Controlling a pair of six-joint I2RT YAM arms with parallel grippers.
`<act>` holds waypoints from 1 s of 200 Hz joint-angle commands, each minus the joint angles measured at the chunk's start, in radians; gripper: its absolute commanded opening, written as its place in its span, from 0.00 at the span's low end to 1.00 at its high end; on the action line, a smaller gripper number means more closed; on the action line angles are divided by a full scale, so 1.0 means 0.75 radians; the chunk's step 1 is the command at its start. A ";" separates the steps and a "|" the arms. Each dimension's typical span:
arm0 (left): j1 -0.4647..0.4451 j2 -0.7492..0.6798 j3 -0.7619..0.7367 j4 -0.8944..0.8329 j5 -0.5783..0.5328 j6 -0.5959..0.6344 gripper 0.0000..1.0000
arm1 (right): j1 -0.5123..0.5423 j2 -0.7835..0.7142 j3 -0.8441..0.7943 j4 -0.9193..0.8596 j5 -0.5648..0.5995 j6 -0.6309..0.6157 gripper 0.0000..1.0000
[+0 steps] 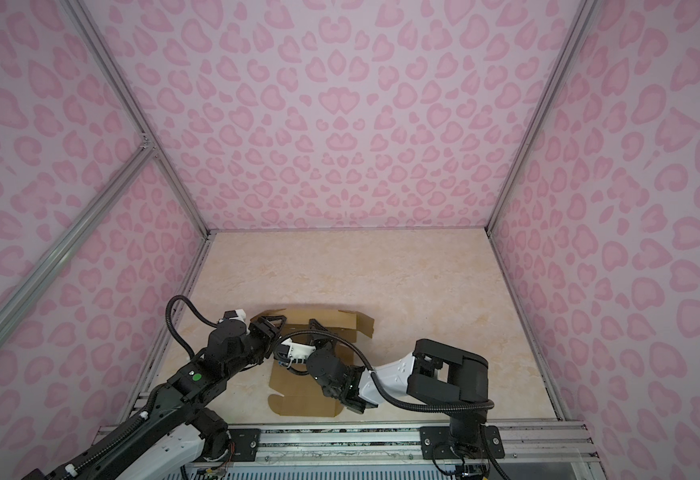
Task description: Fold the paper box
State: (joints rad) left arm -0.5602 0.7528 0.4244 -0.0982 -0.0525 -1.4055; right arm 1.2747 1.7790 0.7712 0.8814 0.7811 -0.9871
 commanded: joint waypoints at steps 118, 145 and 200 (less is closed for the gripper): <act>-0.001 0.087 -0.074 0.111 -0.016 -0.007 0.62 | 0.002 -0.233 -0.020 -0.352 -0.100 0.405 0.11; 0.000 0.099 -0.075 0.113 -0.012 -0.002 0.62 | 0.004 -0.276 -0.017 -0.434 -0.124 0.493 0.21; -0.002 0.101 -0.093 0.123 -0.012 -0.002 0.61 | 0.014 -0.405 -0.010 -0.583 -0.221 0.696 0.50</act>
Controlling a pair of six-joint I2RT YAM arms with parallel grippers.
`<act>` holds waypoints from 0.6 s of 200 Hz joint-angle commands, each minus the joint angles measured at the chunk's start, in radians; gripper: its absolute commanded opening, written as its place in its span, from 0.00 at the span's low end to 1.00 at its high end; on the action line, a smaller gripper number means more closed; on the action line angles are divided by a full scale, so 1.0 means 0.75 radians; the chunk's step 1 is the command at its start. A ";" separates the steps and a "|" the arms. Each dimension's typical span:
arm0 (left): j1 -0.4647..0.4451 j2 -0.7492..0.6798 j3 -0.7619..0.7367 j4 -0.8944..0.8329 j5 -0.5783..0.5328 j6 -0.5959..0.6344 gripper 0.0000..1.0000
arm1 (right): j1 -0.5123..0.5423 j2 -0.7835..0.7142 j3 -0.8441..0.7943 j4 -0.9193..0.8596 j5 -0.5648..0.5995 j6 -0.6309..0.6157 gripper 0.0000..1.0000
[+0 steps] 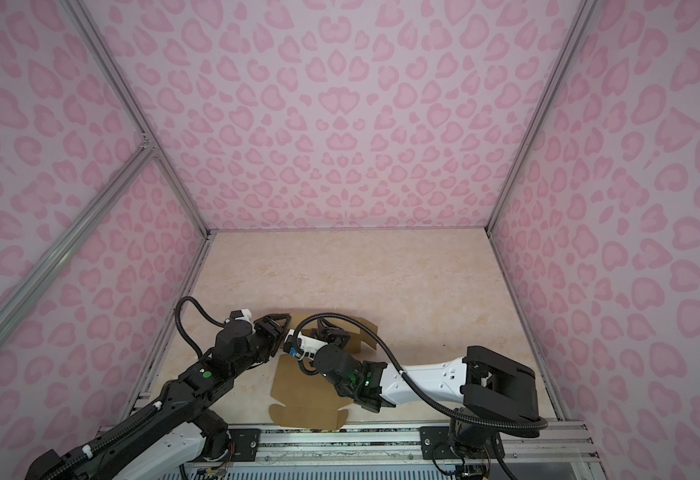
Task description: Fold the paper box
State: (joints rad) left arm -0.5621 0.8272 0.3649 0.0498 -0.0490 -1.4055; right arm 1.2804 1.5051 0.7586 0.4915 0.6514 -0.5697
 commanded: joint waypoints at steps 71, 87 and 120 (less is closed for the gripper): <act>0.001 -0.001 -0.021 -0.066 -0.018 -0.005 0.61 | 0.011 -0.295 0.069 -0.293 0.001 0.828 0.70; 0.001 -0.003 -0.021 -0.068 -0.017 -0.006 0.61 | 0.011 -0.339 0.135 -0.476 0.002 1.155 0.69; 0.001 -0.006 -0.016 -0.066 -0.013 -0.006 0.61 | 0.009 -0.452 0.080 -0.585 -0.050 1.817 0.67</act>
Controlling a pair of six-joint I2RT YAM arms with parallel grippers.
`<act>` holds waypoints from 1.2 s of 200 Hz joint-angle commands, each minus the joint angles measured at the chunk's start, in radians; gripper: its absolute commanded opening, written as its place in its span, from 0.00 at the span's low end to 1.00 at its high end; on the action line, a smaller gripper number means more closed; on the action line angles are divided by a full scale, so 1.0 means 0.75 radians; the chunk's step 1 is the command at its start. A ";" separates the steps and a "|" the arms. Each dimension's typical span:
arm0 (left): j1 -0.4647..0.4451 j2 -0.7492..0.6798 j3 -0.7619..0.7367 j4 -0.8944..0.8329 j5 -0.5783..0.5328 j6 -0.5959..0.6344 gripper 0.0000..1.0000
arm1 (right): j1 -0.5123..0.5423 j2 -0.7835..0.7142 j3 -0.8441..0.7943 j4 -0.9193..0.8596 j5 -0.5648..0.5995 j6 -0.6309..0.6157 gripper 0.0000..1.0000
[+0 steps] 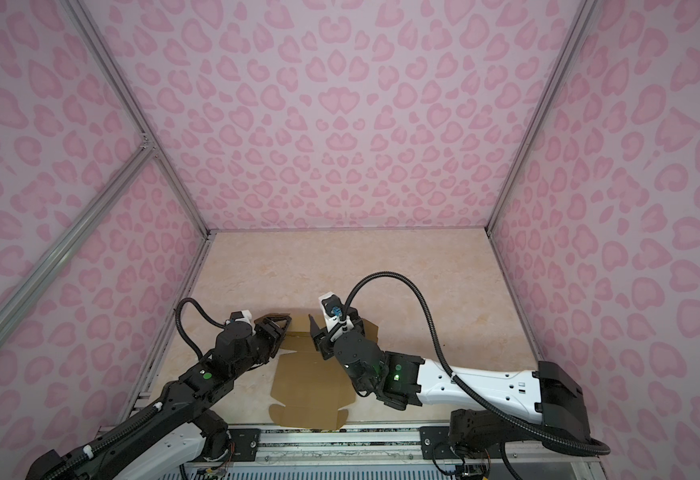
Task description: Fold the paper box
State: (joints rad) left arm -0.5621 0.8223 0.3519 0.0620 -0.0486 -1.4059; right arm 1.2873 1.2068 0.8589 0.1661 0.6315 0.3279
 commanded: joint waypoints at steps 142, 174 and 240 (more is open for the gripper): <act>0.001 -0.030 0.002 -0.108 0.005 0.010 0.62 | 0.020 0.167 -0.347 0.498 -0.021 1.478 0.64; 0.001 -0.035 -0.004 -0.113 0.010 0.012 0.61 | 0.014 0.253 -0.377 0.607 -0.031 1.535 0.60; 0.001 -0.041 0.001 -0.121 0.026 0.018 0.61 | -0.079 0.404 -0.425 0.938 -0.142 1.517 0.54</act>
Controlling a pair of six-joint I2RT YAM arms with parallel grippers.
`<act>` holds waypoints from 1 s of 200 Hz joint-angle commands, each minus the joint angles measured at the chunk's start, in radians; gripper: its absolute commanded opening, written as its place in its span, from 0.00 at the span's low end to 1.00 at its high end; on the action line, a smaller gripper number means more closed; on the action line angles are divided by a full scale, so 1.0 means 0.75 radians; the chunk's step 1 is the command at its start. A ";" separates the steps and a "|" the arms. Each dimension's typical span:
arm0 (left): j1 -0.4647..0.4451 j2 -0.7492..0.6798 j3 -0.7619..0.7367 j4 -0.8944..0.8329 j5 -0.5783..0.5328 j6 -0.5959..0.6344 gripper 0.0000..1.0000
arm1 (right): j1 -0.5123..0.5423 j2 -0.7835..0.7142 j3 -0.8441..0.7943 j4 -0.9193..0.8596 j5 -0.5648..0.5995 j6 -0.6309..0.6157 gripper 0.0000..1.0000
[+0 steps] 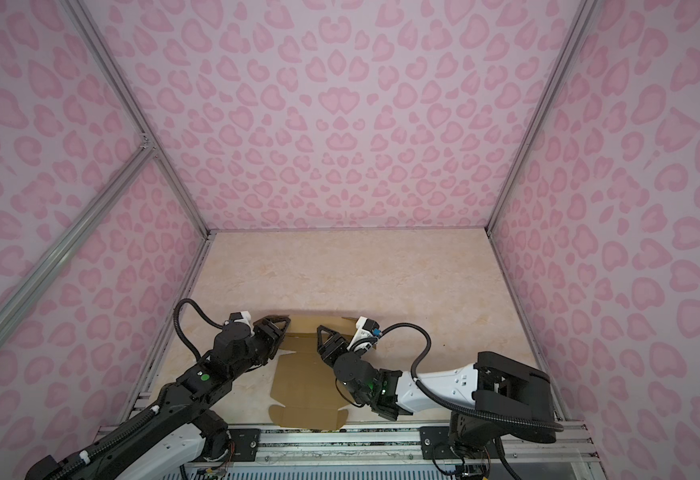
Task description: Fold the paper box
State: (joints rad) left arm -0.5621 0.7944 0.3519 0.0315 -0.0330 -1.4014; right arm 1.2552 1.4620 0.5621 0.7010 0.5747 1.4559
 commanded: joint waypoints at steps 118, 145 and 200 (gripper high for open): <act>0.001 -0.037 -0.012 -0.097 -0.011 0.007 0.61 | -0.084 0.339 -0.051 0.692 -0.081 -0.066 0.40; 0.001 -0.071 -0.025 -0.114 -0.038 0.013 0.61 | -0.092 0.361 -0.048 0.727 -0.087 -0.080 0.38; 0.001 -0.075 -0.048 -0.127 -0.051 0.028 0.62 | -0.111 0.356 -0.066 0.762 -0.072 -0.134 0.30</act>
State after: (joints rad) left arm -0.5621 0.7326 0.3264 -0.0044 -0.0452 -1.3869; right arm 1.1725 1.7271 0.5159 1.2308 0.5053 1.3838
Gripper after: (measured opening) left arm 0.617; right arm 0.314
